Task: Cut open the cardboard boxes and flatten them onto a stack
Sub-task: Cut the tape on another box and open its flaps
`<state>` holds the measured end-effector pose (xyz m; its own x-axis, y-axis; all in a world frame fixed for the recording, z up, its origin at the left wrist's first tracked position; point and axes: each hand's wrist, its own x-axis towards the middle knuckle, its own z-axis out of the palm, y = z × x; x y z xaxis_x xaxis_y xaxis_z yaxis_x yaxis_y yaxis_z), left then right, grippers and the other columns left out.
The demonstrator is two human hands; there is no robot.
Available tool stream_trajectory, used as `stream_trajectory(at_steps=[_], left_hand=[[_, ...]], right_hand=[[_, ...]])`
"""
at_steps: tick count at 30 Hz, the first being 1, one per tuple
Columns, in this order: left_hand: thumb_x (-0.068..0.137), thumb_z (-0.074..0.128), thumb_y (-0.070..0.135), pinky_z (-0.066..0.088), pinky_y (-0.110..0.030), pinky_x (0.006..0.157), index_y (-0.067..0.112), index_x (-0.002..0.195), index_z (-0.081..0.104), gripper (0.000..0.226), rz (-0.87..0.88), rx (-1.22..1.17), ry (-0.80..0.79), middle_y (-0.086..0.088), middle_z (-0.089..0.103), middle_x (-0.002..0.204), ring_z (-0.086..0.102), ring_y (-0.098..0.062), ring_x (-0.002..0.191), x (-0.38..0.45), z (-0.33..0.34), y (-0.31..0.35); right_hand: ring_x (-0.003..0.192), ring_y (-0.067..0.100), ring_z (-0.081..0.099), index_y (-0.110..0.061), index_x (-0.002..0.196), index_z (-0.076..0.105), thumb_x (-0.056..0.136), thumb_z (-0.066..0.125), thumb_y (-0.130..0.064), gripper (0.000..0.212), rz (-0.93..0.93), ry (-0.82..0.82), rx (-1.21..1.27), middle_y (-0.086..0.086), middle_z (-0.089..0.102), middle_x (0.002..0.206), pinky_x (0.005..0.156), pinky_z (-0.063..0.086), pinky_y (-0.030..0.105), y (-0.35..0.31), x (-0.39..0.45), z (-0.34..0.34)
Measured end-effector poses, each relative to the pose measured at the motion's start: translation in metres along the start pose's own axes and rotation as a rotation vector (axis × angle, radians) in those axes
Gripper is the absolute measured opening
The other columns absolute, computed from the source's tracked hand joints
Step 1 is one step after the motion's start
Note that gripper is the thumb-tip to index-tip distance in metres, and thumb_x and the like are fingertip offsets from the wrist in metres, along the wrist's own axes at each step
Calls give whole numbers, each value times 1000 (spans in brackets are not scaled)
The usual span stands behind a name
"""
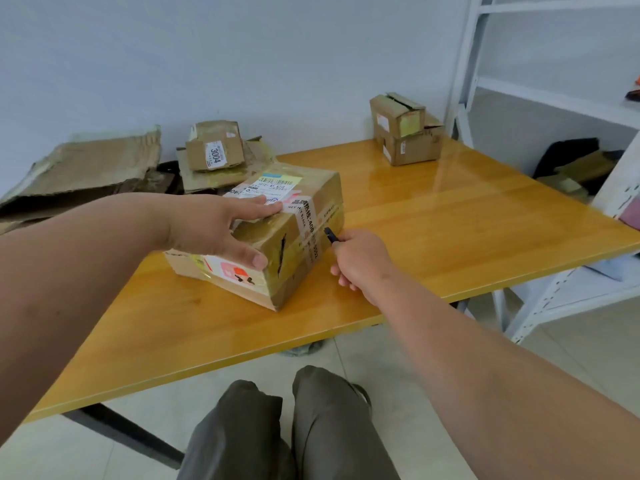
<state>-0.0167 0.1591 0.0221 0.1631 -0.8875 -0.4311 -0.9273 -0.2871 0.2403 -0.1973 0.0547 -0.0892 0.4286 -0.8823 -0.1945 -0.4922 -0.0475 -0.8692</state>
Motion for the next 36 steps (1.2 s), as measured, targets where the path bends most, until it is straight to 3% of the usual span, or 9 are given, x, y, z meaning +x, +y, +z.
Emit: stream_trajectory(at_steps=[6,10,13,17,24,29,31,34,36], left_hand=[[63,72,68,23,-46,118,73,136,13,93,-3,-49,1,26,8,159,26,-21,143,1,1,0],[64,72,67,23,-48,118,71,138,15,94,-4,-53,6,26,13,158,27,-22,143,0,1,0],[65,70,66,22,-47,119,68,141,14,94,-10,-13,23,26,16,156,27,-21,143,-1,0,4],[67,69,65,24,-45,117,66,142,14,93,-10,-2,38,24,19,155,30,-20,141,-2,1,6],[69,65,67,19,-44,119,63,144,12,93,28,7,58,28,10,158,21,-18,146,-4,6,4],[65,63,72,17,-45,120,64,144,10,96,29,22,63,24,8,161,15,-20,149,-3,6,2],[65,63,74,16,-47,120,65,143,10,95,31,31,63,26,7,160,14,-19,149,-2,7,1],[56,62,88,18,-49,119,71,139,10,100,29,30,60,24,8,161,15,-21,149,0,7,-3],[46,61,94,17,-50,119,72,137,10,107,26,26,56,24,8,161,15,-21,149,0,7,-4]], right_hand=[[54,23,54,-18,98,56,98,43,-7,17,21,34,67,23,70,93,54,43,34,-2,4,8],[65,27,50,-6,102,63,96,46,-10,19,6,76,132,21,68,87,59,40,36,2,5,12],[63,25,49,-9,95,67,92,47,-7,20,-3,70,127,11,61,74,51,37,31,1,4,15],[56,19,40,-2,102,68,93,48,-4,22,-21,41,99,6,55,69,45,28,27,0,-6,17],[55,17,39,-3,104,68,95,47,-6,24,-60,12,94,5,51,66,44,28,26,0,-24,23],[56,15,39,-3,85,67,97,47,-6,23,-143,-78,-1,5,49,65,40,28,16,-2,-47,31],[58,16,41,3,89,66,98,46,-7,24,-175,-109,-35,5,49,67,40,29,12,-1,-56,38],[89,35,61,9,115,62,98,47,-9,29,-183,-107,-37,22,66,104,62,48,27,-3,-66,43],[109,33,59,7,120,60,99,46,-9,29,-174,-90,-30,22,62,123,86,50,36,-5,-72,46]])
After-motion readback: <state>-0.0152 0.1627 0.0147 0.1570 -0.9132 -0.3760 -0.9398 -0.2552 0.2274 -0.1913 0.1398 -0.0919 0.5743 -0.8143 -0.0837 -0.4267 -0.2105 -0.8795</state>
